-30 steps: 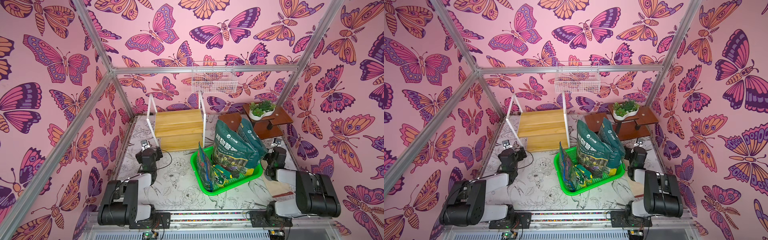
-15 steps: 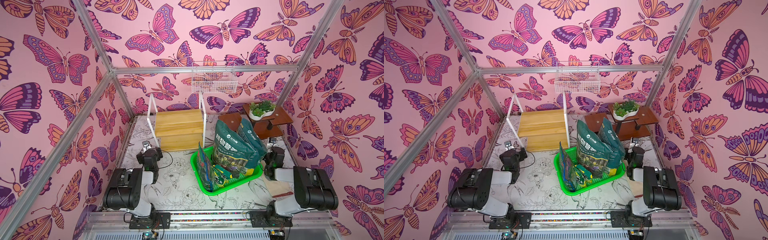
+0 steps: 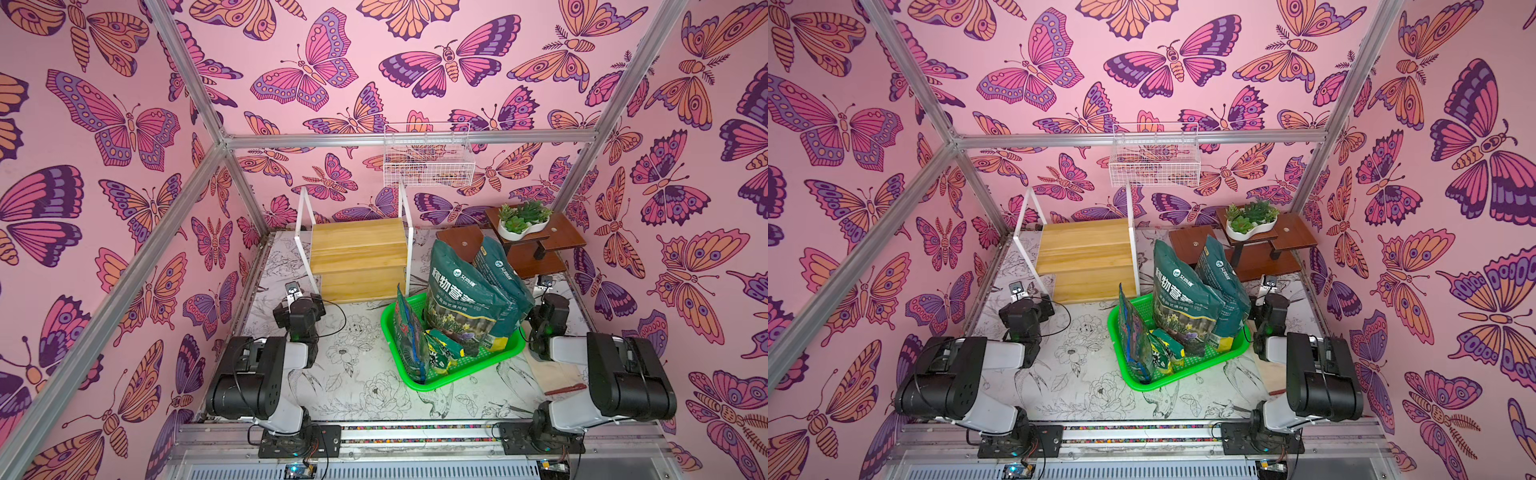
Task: Take down the fertilizer bag from the shelf
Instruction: Reset both arms
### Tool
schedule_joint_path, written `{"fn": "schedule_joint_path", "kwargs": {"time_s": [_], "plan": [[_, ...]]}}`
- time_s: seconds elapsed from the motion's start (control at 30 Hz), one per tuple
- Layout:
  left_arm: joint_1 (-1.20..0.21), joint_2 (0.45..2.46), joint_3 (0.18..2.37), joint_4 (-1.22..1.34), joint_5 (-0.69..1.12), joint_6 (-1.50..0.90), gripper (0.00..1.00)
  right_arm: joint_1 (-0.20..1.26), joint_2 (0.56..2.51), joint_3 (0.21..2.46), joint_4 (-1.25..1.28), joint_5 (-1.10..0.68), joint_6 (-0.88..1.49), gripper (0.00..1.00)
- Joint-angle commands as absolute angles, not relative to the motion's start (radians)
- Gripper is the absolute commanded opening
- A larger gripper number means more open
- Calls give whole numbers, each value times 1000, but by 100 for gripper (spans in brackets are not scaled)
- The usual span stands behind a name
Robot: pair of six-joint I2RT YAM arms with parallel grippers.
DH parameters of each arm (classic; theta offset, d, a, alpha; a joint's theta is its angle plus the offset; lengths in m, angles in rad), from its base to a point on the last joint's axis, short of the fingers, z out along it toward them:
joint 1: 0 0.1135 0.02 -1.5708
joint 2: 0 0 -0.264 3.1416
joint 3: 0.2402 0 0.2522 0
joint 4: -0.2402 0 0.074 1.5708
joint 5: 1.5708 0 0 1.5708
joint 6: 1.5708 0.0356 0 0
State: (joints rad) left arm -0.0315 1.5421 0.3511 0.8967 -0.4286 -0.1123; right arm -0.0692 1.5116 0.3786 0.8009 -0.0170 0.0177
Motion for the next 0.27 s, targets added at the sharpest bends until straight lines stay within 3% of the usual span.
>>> {"fn": "schedule_joint_path", "kwargs": {"time_s": [0.0,0.23], "plan": [[-41,1551,359,939,-422,-105,100,-63,1503,396,812,-29,5,99],[-39,1554,367,925,-412,-108,100,-63,1504,395,813,-28,5,99]]}}
